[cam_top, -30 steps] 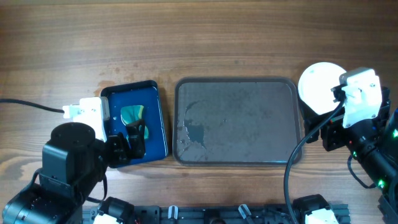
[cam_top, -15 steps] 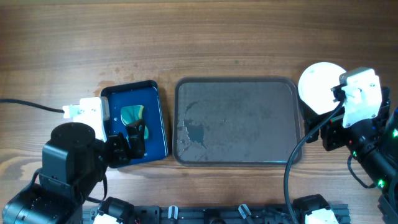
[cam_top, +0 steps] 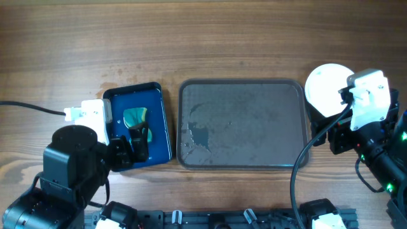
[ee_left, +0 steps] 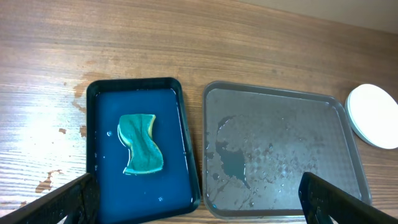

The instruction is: Clean dirty plates on tray and stack at the side

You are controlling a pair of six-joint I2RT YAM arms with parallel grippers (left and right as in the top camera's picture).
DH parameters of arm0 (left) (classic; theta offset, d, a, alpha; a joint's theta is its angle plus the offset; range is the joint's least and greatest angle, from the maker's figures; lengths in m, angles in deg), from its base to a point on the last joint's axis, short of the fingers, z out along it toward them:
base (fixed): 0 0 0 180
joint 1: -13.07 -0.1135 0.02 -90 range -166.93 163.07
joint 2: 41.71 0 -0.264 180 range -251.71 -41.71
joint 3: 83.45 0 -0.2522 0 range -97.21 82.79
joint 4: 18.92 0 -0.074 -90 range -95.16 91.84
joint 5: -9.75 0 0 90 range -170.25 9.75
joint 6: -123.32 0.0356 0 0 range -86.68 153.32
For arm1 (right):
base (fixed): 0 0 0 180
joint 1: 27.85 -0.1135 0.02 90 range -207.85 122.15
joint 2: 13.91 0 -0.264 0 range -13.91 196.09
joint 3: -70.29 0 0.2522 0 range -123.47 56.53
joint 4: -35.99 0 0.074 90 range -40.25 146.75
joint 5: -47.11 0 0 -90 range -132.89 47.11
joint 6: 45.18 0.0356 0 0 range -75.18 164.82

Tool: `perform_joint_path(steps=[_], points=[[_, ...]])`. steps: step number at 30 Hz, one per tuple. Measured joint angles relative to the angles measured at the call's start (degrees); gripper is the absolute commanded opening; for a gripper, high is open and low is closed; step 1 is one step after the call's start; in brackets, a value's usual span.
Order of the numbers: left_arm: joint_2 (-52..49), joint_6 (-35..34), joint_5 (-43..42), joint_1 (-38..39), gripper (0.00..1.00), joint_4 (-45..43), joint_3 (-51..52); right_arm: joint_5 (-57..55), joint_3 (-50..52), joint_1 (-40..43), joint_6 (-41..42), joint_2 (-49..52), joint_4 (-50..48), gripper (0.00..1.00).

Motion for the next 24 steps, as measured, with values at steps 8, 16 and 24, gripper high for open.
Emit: perform_joint_path(steps=[8,16,24], points=[[0.00,0.00,0.00,0.00,1.00,0.00,0.00,0.00,0.00,0.00,0.00,0.00,0.00,1.00],[0.02,0.59,2.23,-0.15,1.00,-4.74,0.09,0.00,0.00,0.00,0.00,0.02,0.00,1.00],[2.71,4.02,0.96,-9.18,1.00,-39.69,3.26,0.00,0.00,0.00,0.00,0.13,0.13,1.00]])
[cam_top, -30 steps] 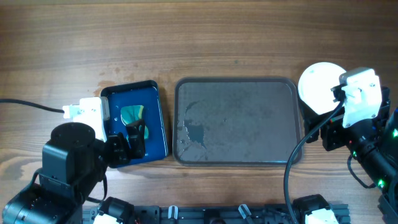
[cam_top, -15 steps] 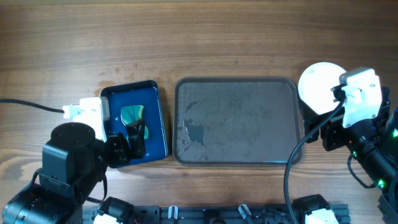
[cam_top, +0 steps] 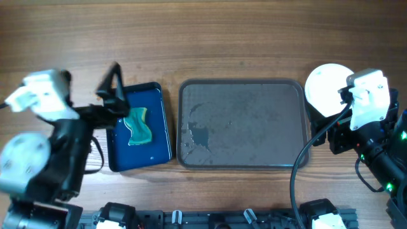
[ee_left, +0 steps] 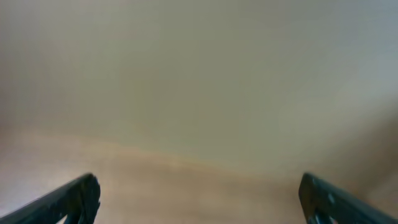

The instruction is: Clean dirty plates on tray and stack at the side

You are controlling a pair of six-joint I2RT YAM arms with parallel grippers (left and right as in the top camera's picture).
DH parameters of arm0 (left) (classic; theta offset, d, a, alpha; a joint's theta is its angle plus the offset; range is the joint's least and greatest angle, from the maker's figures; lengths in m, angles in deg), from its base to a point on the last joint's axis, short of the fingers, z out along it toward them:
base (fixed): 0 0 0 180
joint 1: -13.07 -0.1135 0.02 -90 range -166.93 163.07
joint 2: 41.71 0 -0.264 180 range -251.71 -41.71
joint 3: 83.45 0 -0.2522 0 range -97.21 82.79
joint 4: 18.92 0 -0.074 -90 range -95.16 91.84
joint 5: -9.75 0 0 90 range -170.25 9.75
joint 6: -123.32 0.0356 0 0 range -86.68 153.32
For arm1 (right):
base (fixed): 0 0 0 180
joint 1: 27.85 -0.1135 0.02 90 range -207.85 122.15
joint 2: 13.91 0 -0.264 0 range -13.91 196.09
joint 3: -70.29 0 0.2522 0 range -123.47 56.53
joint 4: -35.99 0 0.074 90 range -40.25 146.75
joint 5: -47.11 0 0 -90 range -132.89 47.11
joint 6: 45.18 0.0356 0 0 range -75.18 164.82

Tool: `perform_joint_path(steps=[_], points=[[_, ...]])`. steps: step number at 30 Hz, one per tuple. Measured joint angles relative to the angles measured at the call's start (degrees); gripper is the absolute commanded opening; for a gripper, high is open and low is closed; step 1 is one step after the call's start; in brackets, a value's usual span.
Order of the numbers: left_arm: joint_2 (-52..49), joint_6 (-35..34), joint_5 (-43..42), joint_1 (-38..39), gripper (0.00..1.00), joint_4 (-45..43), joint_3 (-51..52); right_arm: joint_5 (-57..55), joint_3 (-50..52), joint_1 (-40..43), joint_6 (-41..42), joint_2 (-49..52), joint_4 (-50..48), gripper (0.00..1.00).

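The grey tray (cam_top: 241, 162) lies mid-table with wet smears and no plate on it. A stack of white plates (cam_top: 325, 89) sits just off its right end. A green sponge (cam_top: 138, 125) rests in the blue water tray (cam_top: 162, 121) on the left. My left gripper (cam_top: 109, 91) is lifted at the blue tray's far left corner. In the left wrist view the left gripper (ee_left: 199, 202) is open, with only a blur between the fingertips (ee_left: 78, 198). My right arm (cam_top: 367, 102) stands beside the plates, its fingers hidden.
A black cable (cam_top: 32, 107) runs in from the left edge. Bare wooden table (cam_top: 222, 38) stretches behind both trays. The arm bases and rail (cam_top: 210, 219) line the front edge.
My left arm has swung from low over the blue tray's front to raised at its far left corner. Its wrist view has gone from sharp to blurred. Sponge, plates and right arm are unchanged.
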Motion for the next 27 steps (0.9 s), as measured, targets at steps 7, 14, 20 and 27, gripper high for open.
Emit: perform_joint_path(steps=[7,14,20,27], points=[[12.44,0.46,-6.73,-6.10,1.00,-24.24,18.78,0.00,0.00,0.00,0.00,0.00,0.04,1.00],[29.33,-1.73,-9.75,-10.51,1.00,-37.99,43.80,0.00,0.00,0.00,0.00,0.09,0.11,1.00],[36.17,-6.75,-10.75,-13.49,1.00,-43.21,55.06,0.02,0.00,0.00,0.00,0.13,0.04,1.00],[39.01,-8.81,-10.75,-14.01,1.00,-46.27,61.07,0.00,0.00,0.00,0.00,0.26,0.04,1.00]])
